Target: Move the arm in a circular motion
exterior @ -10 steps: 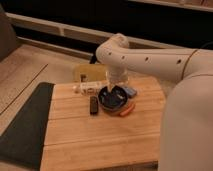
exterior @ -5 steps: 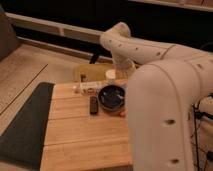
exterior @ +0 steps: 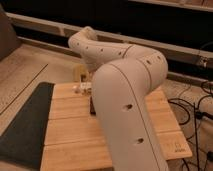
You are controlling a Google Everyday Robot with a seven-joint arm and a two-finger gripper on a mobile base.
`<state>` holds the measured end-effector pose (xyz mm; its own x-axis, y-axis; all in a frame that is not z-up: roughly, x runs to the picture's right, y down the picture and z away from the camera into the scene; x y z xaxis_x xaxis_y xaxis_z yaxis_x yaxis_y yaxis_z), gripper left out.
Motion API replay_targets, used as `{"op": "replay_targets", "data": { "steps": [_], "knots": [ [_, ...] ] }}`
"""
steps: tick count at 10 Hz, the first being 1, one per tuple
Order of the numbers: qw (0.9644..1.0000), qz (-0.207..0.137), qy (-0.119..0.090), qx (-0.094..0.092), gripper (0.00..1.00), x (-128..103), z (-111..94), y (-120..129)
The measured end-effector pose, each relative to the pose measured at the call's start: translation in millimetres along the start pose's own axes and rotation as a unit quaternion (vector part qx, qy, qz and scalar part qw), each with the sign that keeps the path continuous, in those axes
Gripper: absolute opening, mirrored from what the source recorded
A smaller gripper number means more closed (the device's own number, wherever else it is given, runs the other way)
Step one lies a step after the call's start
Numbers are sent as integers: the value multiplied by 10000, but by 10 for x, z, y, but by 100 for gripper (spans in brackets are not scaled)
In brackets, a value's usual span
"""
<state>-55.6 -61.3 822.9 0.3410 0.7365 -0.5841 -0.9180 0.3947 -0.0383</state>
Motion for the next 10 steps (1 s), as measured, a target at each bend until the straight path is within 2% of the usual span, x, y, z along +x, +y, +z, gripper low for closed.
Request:
{"op": "replay_targets", "data": {
  "steps": [2, 4, 5, 7, 8, 9, 10],
  "knots": [
    [9986, -326, -59, -421, 65, 170, -152, 451],
    [9970, -415, -123, -642, 65, 480, -281, 637],
    [9969, -363, -130, -685, 65, 613, -305, 636],
    [9968, 176, -17, -778, 65, 1034, -288, 396],
    [9949, 675, 68, -748, 65, 1225, -247, 96],
    [9916, 1116, 110, -648, 65, 1343, -217, -222],
    [9857, 1628, 147, -415, 65, 1454, -188, -677]
  ]
}}
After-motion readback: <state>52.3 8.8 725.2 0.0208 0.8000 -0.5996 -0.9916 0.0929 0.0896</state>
